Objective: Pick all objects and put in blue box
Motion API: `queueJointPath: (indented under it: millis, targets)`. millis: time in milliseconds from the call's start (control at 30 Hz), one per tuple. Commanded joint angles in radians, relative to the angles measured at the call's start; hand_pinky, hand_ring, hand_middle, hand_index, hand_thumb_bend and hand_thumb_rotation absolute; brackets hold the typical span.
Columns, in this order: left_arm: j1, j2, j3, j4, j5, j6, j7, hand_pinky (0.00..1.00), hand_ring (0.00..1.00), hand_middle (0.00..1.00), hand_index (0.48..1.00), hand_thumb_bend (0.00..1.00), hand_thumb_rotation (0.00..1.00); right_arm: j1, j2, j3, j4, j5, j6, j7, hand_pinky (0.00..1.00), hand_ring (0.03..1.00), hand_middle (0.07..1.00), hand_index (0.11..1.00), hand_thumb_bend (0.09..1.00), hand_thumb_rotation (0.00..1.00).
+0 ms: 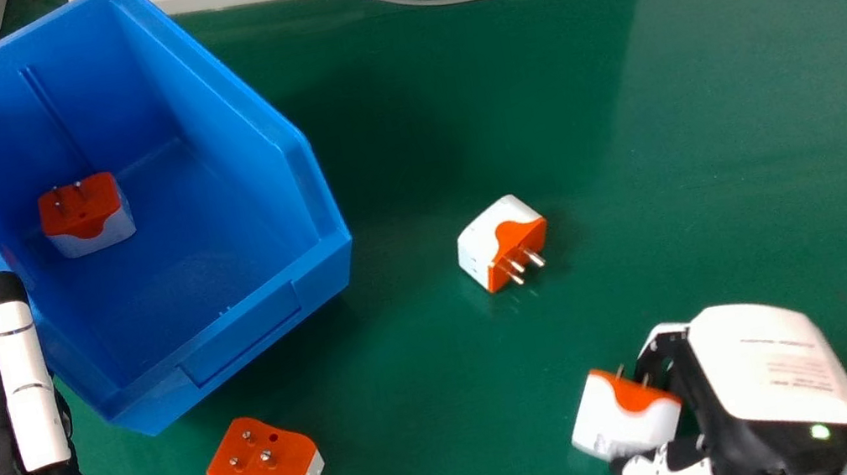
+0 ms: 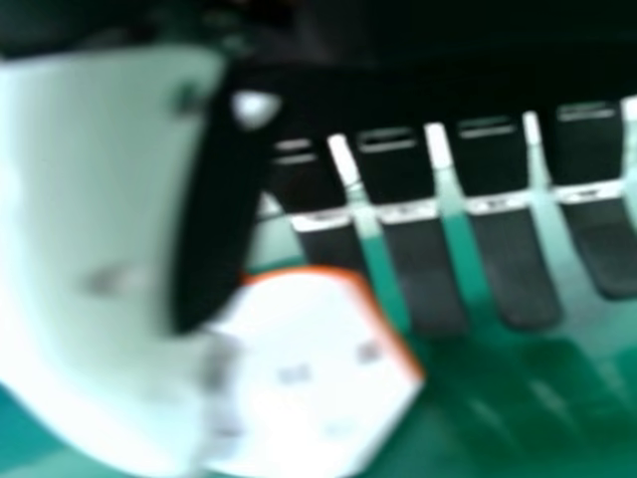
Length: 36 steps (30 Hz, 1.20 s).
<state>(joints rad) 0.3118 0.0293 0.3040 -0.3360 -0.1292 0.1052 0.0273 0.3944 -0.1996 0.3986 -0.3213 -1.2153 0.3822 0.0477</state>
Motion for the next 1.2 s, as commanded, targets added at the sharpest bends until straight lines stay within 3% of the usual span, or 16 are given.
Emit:
queueJointPath:
  millis: [0, 300, 833, 1000, 1167]
  targets:
    - [0.003, 0.012, 0.011, -0.03, -0.004, 0.002, 0.003, 1.0, 1.0, 1.0, 1.0, 0.58, 1.0, 0.01, -0.011, 0.01, 0.001, -0.009, 0.007, 0.024, 0.29, 0.366, 0.447, 0.519, 0.512, 0.0]
    - [0.012, 0.009, 0.007, -0.049, 0.002, 0.014, 0.005, 1.0, 1.0, 1.0, 1.0, 0.58, 1.0, 0.012, -0.022, 0.016, -0.013, -0.025, 0.011, 0.036, 0.3, 0.369, 0.447, 0.524, 0.51, 0.0]
    - [0.013, 0.012, 0.007, -0.052, 0.003, 0.014, 0.004, 1.0, 1.0, 1.0, 1.0, 0.58, 1.0, 0.083, -0.023, -0.027, -0.192, 0.095, -0.04, 0.046, 0.35, 0.422, 0.467, 0.511, 0.512, 0.0]
    - [0.004, 0.013, 0.009, -0.042, 0.006, 0.014, 0.006, 1.0, 1.0, 1.0, 1.0, 0.58, 1.0, 0.092, -0.015, -0.005, -0.327, 0.122, -0.086, 0.087, 0.2, 0.259, 0.407, 0.507, 0.506, 0.0]
    - [-0.001, 0.012, 0.005, -0.041, 0.009, 0.014, 0.009, 1.0, 1.0, 1.0, 1.0, 0.58, 1.0, 0.028, -0.001, 0.024, -0.402, 0.177, -0.167, 0.129, 0.14, 0.193, 0.41, 0.493, 0.509, 0.0]
